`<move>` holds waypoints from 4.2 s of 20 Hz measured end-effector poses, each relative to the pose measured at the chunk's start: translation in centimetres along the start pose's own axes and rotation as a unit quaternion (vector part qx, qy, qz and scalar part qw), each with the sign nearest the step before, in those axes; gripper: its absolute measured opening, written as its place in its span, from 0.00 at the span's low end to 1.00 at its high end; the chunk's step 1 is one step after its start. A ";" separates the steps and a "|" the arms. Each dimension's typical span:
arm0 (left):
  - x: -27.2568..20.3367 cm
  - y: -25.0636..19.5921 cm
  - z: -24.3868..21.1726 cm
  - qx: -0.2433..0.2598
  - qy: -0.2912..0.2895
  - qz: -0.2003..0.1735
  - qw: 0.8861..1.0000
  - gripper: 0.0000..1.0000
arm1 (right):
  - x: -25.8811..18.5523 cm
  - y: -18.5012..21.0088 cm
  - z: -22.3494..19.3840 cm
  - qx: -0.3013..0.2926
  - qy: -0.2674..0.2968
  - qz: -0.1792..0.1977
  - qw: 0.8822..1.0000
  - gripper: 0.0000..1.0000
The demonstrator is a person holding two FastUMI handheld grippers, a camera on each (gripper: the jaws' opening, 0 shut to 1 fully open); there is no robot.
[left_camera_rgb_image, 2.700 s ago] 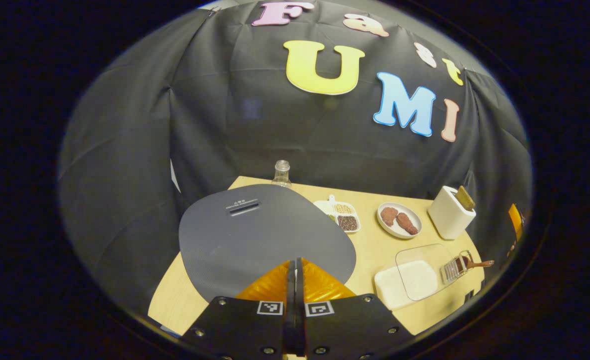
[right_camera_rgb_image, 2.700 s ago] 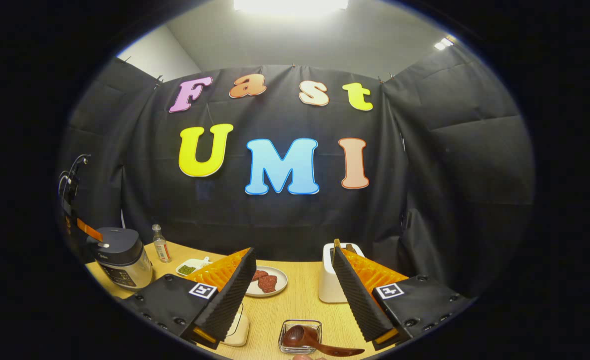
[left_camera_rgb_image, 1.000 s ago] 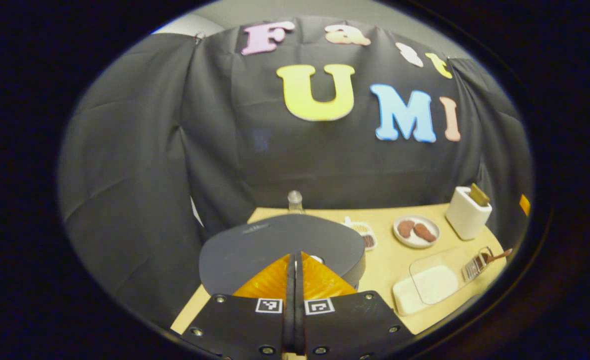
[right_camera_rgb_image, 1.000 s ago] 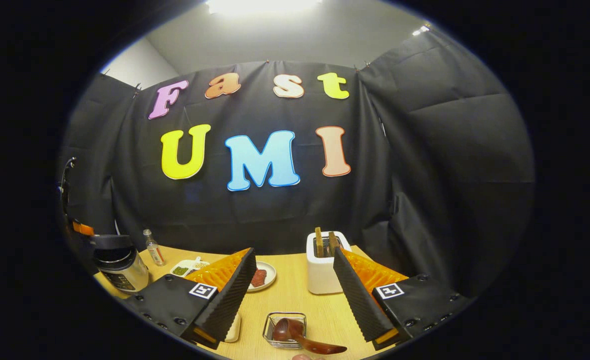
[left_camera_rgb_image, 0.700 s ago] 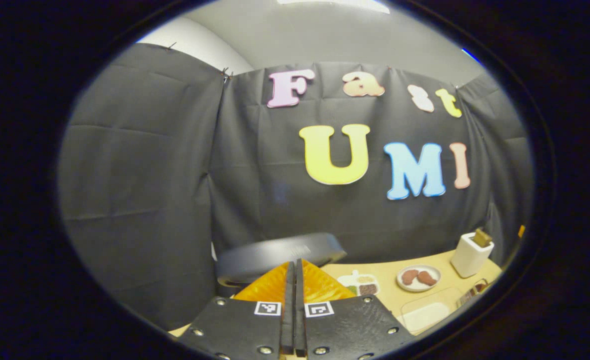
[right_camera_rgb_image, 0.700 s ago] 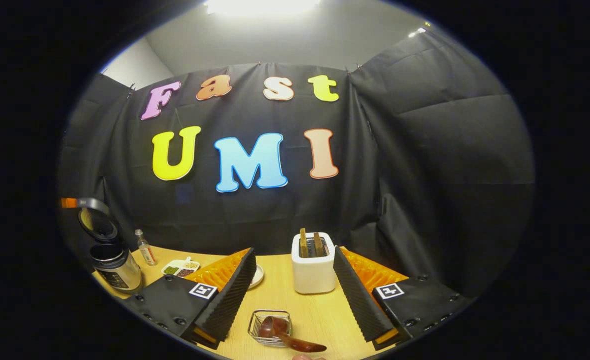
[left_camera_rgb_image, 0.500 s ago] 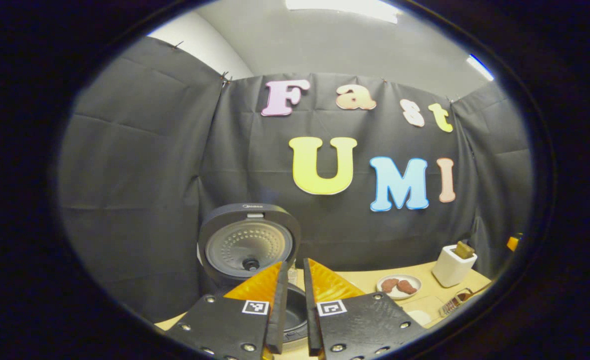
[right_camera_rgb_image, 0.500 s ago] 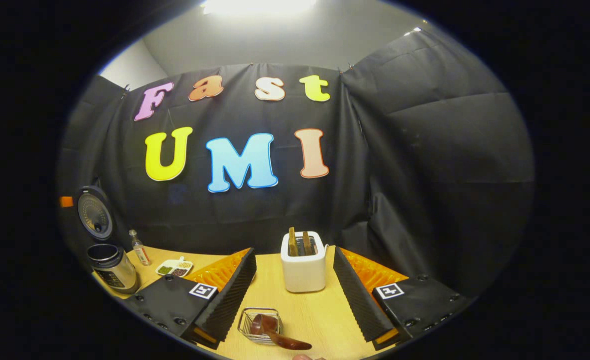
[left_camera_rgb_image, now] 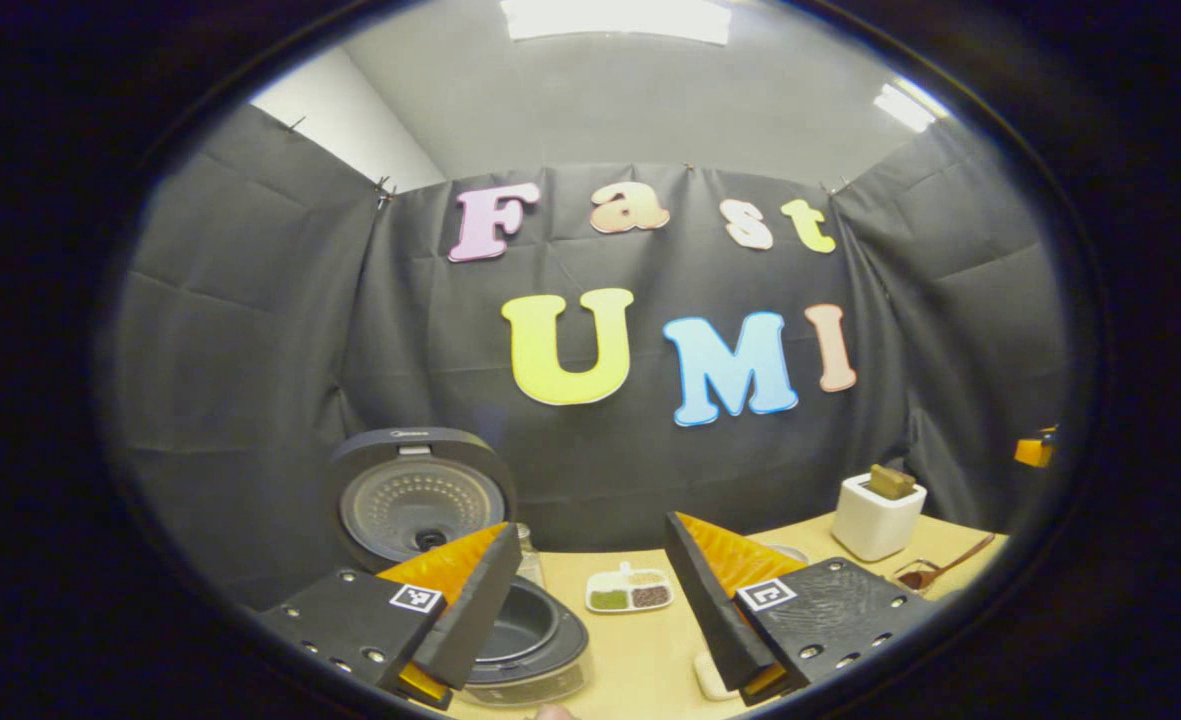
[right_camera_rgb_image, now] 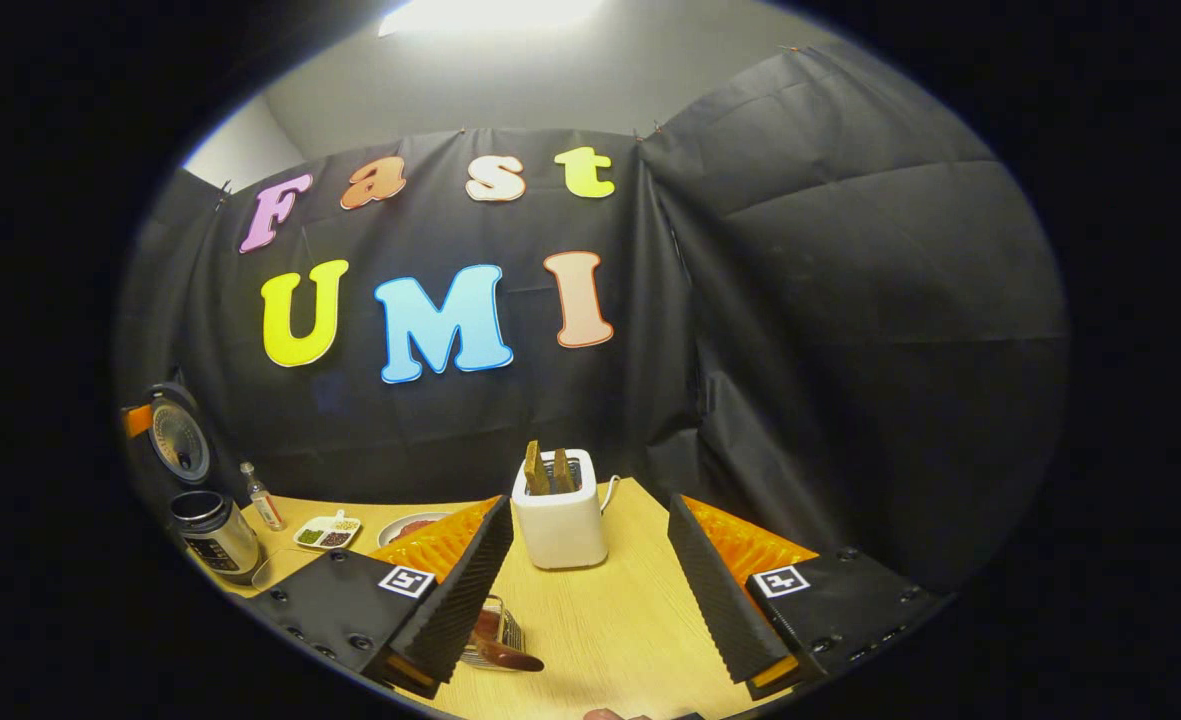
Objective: Close the left gripper, press the button to open the rice cooker; take a wooden spoon from the chopstick holder with the right hand, scoop a spoonful of rice and pour it into the rice cooker, then put the wooden spoon back into the chopstick holder.
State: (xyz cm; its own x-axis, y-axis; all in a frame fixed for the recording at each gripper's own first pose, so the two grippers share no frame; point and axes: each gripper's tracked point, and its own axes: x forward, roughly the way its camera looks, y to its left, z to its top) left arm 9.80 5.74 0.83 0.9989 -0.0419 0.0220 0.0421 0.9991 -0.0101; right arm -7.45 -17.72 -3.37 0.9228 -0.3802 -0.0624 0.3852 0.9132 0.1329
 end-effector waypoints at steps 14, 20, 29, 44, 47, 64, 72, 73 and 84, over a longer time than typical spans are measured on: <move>-0.8 -1.0 -0.9 -0.024 0.023 -0.010 0.999 0.91 | -0.3 2.7 -8.0 0.075 0.006 0.052 0.996 0.98; -0.8 -1.1 -1.4 -0.027 0.043 -0.007 0.999 0.91 | 0.8 3.4 -11.5 0.080 -0.007 0.036 0.996 0.98; -0.6 -2.0 -1.7 -0.029 0.080 -0.009 0.996 0.91 | 3.8 6.2 -15.1 0.147 0.017 0.073 0.986 0.98; 0.1 1.5 -5.1 -0.048 0.099 0.014 0.994 0.91 | 6.1 12.0 -10.9 0.129 -0.005 0.120 0.984 0.27; -0.5 3.0 -5.4 -0.061 0.097 0.026 0.993 0.91 | 6.5 12.0 -7.7 0.125 -0.029 0.119 0.985 0.29; -5.4 9.4 -6.3 -0.102 0.080 0.064 0.989 0.92 | 5.0 28.1 2.9 0.079 -0.074 0.267 0.958 0.29; -4.7 9.9 -7.4 -0.124 0.084 0.070 0.986 0.91 | 8.0 31.0 -3.5 0.045 -0.005 0.261 0.964 0.29; -4.6 9.8 -7.6 -0.126 0.086 0.069 0.986 0.91 | 8.5 31.0 -4.2 0.036 0.002 0.254 0.966 0.29; -3.9 8.5 -9.3 -0.144 0.102 0.053 0.983 0.91 | 8.4 33.7 -10.5 -0.024 0.059 0.275 0.959 0.29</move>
State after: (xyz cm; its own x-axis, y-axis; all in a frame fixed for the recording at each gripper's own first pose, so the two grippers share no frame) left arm 6.48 14.25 -8.64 0.9802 0.0317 -0.1956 -0.0877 0.9545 -0.2851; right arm 13.20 11.44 -9.79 0.9780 0.1780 -0.1087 -0.1632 0.9777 0.1324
